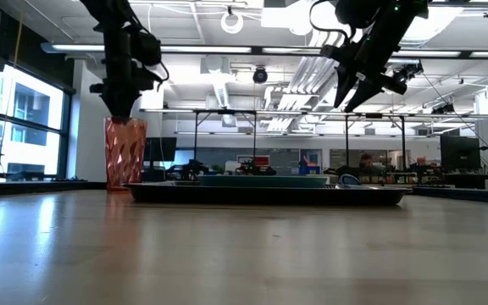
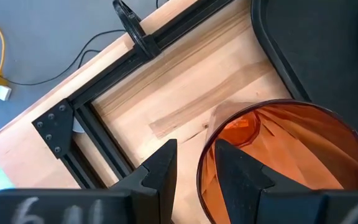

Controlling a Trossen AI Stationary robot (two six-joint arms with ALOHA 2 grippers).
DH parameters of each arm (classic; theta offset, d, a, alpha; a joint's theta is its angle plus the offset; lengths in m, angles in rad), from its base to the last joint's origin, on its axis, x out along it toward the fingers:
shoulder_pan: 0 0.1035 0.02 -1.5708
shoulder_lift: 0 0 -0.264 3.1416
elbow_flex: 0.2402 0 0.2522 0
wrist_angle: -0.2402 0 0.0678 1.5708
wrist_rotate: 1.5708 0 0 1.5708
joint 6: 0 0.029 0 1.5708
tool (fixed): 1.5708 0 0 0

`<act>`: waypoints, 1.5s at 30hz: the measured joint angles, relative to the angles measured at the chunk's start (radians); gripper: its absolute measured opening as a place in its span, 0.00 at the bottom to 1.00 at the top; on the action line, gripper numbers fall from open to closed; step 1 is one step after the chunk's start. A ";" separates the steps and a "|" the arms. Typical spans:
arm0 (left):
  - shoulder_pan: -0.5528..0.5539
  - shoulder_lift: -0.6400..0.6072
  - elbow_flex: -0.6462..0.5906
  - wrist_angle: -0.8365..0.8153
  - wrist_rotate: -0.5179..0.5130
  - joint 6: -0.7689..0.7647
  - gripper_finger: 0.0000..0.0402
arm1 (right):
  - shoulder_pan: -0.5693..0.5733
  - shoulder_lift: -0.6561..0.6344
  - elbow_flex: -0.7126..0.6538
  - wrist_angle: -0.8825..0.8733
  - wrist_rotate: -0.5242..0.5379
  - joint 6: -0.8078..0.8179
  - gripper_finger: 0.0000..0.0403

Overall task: Pick and place plate/cup/fork/spoon on tray
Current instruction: Put the red cup on the black serving tray to the top left of the blue plate

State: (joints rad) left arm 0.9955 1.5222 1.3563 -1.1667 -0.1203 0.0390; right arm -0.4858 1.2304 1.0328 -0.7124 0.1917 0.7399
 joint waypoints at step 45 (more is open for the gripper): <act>-0.108 0.062 0.276 -0.115 0.005 -0.098 0.01 | 0.000 0.000 0.000 0.000 0.001 0.000 0.31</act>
State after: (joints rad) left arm 0.8870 1.5845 1.6324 -1.2820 -0.1154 -0.0588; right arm -0.4858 1.2304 1.0328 -0.7120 0.1925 0.7395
